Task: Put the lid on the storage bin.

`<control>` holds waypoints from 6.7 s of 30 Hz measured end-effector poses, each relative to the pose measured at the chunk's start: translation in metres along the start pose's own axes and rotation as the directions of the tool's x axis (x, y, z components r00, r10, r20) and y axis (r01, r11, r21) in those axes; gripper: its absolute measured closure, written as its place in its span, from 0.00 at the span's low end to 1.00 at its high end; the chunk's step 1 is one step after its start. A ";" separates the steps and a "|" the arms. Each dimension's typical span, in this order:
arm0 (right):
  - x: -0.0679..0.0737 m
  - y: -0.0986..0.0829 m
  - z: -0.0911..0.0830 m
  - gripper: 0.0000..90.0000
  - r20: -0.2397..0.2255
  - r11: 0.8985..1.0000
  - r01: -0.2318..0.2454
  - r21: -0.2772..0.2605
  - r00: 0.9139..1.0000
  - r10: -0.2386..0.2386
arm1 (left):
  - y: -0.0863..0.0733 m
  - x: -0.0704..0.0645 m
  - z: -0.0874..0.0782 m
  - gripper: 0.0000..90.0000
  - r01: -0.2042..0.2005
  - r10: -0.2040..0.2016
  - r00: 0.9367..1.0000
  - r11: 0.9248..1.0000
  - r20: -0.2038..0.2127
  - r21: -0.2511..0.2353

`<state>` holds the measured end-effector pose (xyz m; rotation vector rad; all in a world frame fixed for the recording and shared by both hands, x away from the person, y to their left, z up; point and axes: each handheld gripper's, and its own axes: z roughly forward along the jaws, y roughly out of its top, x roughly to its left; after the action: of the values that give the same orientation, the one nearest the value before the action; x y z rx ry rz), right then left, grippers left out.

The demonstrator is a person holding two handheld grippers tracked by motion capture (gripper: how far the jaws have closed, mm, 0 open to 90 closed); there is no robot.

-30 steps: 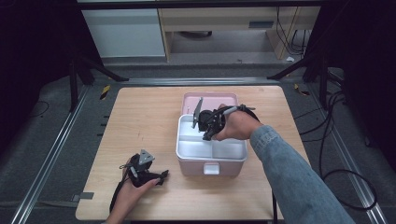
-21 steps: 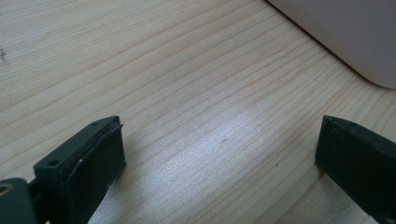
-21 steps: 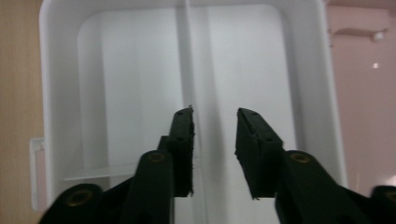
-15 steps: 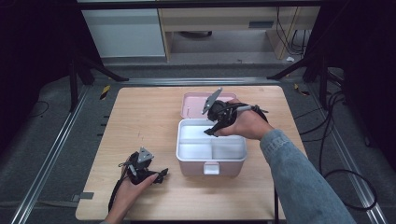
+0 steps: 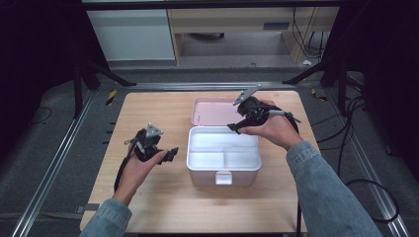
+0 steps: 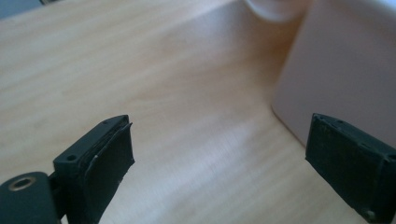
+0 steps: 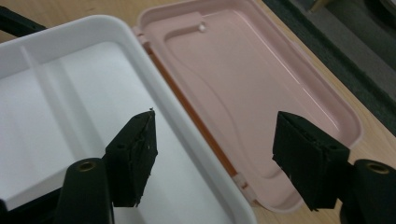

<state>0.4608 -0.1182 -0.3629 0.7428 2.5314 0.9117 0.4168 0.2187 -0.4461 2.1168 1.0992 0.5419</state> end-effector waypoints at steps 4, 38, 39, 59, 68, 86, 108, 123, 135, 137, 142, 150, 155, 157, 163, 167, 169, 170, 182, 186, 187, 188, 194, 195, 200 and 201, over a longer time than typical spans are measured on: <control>-0.016 -0.003 -0.002 0.42 0.079 0.994 -0.104 -0.021 0.991 0.105 | 0.032 0.009 0.008 0.10 0.017 -0.017 1.000 1.000 -0.013 0.005; -0.093 -0.040 0.078 0.72 0.215 0.856 -0.515 -0.044 0.832 0.511 | 0.111 0.008 0.096 0.42 0.147 -0.148 0.989 0.989 -0.031 -0.024; -0.094 -0.041 0.080 0.73 0.214 0.851 -0.523 -0.042 0.828 0.519 | 0.111 0.008 0.098 0.44 0.148 -0.148 0.988 0.989 -0.030 -0.024; -0.092 -0.039 0.079 0.86 0.236 0.829 -0.549 -0.107 0.796 0.558 | 0.119 0.007 0.107 0.80 0.202 -0.202 0.979 0.979 -0.018 -0.034; -0.084 -0.027 0.050 0.89 0.272 0.847 -0.497 -0.191 0.802 0.532 | 0.133 -0.001 0.075 0.88 0.189 -0.195 0.980 0.972 -0.033 -0.138; -0.073 -0.011 0.004 0.89 0.267 0.847 -0.454 -0.276 0.811 0.521 | 0.142 -0.019 0.029 0.94 0.156 -0.173 0.983 0.961 -0.056 -0.226; -0.041 -0.004 -0.025 0.95 0.314 0.864 -0.357 -0.354 0.825 0.469 | 0.127 -0.030 -0.008 0.92 0.122 -0.141 0.989 0.957 -0.052 -0.264; 0.004 -0.037 -0.059 0.94 0.273 0.856 -0.284 -0.433 0.863 0.425 | 0.073 -0.050 -0.035 0.65 0.106 -0.113 0.994 0.950 -0.007 -0.293; 0.031 -0.072 -0.070 0.88 0.173 0.837 -0.309 -0.451 0.890 0.422 | 0.028 -0.027 -0.062 0.50 0.127 -0.128 0.992 0.946 0.016 -0.299; 0.032 -0.076 -0.071 0.87 0.154 0.834 -0.312 -0.455 0.895 0.418 | 0.025 -0.024 -0.064 0.47 0.126 -0.127 0.992 0.949 0.016 -0.290; 0.034 -0.084 -0.074 0.86 0.100 0.819 -0.344 -0.460 0.896 0.432 | 0.021 -0.019 -0.065 0.41 0.113 -0.120 0.993 0.958 -0.012 -0.263; 0.035 -0.097 -0.074 0.79 0.031 0.817 -0.379 -0.435 0.900 0.434 | 0.012 -0.013 -0.061 0.34 0.127 -0.132 0.991 0.967 -0.007 -0.220; 0.038 -0.105 -0.074 0.74 0.012 0.826 -0.383 -0.414 0.905 0.425 | 0.005 -0.010 -0.058 0.30 0.125 -0.132 0.991 0.972 -0.022 -0.200; 0.040 -0.108 -0.074 0.73 0.005 0.829 -0.386 -0.405 0.906 0.424 | 0.001 -0.008 -0.057 0.29 0.130 -0.137 0.990 0.973 -0.025 -0.191; 0.045 -0.119 -0.071 0.69 -0.012 0.835 -0.395 -0.382 0.906 0.423 | -0.005 -0.003 -0.053 0.27 0.136 -0.144 0.989 0.976 -0.032 -0.172; 0.049 -0.128 -0.068 0.66 -0.014 0.842 -0.400 -0.361 0.905 0.424 | -0.008 -0.001 -0.052 0.25 0.134 -0.143 0.989 0.977 -0.042 -0.165; 0.051 -0.133 -0.067 0.65 -0.005 0.846 -0.403 -0.349 0.904 0.428 | -0.010 0.001 -0.052 0.24 0.131 -0.141 0.989 0.978 -0.050 -0.162; 0.052 -0.137 -0.067 0.63 0.005 0.851 -0.401 -0.340 0.904 0.428 | -0.010 0.002 -0.052 0.24 0.132 -0.142 0.988 0.978 -0.055 -0.162; 0.036 -0.167 -0.066 0.40 0.129 0.850 -0.421 -0.317 0.869 0.478 | -0.017 0.015 -0.044 0.14 0.159 -0.174 0.980 0.977 -0.097 -0.142; 0.019 -0.176 -0.056 0.28 0.172 0.829 -0.461 -0.317 0.831 0.528 | -0.023 0.021 -0.035 0.10 0.162 -0.175 0.979 0.980 -0.109 -0.118; 0.015 -0.179 -0.054 0.25 0.185 0.826 -0.467 -0.316 0.824 0.536 | -0.025 0.024 -0.031 0.09 0.160 -0.173 0.978 0.981 -0.114 -0.110; 0.008 -0.183 -0.050 0.22 0.203 0.821 -0.479 -0.312 0.810 0.550 | -0.027 0.025 -0.029 0.09 0.154 -0.166 0.979 0.983 -0.120 -0.104; -0.016 -0.200 -0.021 0.13 0.273 0.808 -0.536 -0.245 0.761 0.588 | -0.047 0.039 -0.006 0.05 0.166 -0.171 0.978 0.985 -0.122 -0.050; -0.019 -0.201 -0.016 0.12 0.285 0.805 -0.547 -0.231 0.753 0.594 | -0.051 0.041 -0.001 0.05 0.172 -0.176 0.977 0.984 -0.124 -0.042; -0.026 -0.213 0.011 0.13 0.311 0.785 -0.593 -0.182 0.723 0.617 | -0.071 0.050 0.016 0.05 0.197 -0.195 0.971 0.980 -0.135 -0.004; -0.027 -0.215 0.015 0.13 0.313 0.783 -0.596 -0.179 0.720 0.619 | -0.074 0.051 0.018 0.06 0.204 -0.202 0.970 0.979 -0.135 0.000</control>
<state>0.4134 -0.2677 -0.5129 1.6207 1.9295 0.9298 0.4164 0.2849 -0.5098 1.9723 1.3810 0.5865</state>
